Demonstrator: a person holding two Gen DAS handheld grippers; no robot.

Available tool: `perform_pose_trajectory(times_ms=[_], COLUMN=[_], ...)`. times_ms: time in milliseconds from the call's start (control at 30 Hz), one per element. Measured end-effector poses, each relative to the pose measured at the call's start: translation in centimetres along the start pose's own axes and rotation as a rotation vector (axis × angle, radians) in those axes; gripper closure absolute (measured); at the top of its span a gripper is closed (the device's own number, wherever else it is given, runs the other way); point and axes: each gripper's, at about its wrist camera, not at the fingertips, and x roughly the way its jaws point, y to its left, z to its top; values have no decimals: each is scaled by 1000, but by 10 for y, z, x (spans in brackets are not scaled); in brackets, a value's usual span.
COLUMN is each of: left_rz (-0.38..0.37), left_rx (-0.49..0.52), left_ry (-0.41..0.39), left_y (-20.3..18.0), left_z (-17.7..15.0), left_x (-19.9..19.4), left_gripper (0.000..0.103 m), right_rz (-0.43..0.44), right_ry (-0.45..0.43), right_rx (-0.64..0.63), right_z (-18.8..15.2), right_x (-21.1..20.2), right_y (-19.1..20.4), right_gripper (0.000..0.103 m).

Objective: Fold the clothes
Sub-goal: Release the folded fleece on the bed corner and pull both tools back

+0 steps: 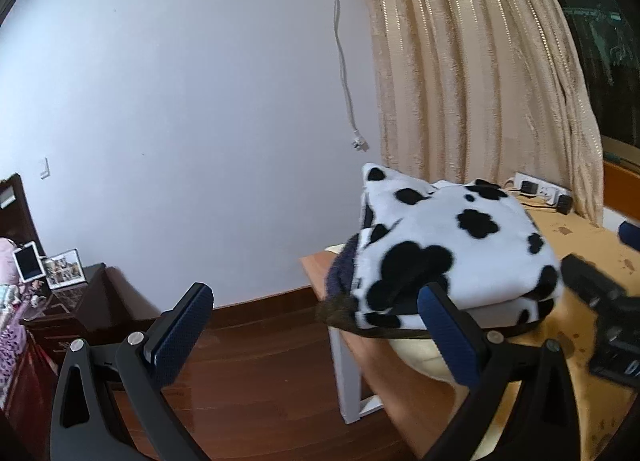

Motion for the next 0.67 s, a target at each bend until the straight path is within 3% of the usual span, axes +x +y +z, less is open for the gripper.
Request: perform_pose_trajectory(times_ms=[200, 667], left_rz=[63, 20], left_rx=[20, 40], left_ry=[-20, -50], left_y=[24, 17], left_z=[-2, -1], left_x=[-5, -20], left_gripper=[0, 0], right_rz=[17, 3], right_ry=[-16, -21], right_rx=[-10, -18], right_z=[5, 9], right_x=[-8, -17], right_y=[9, 15], right_gripper=[1, 1])
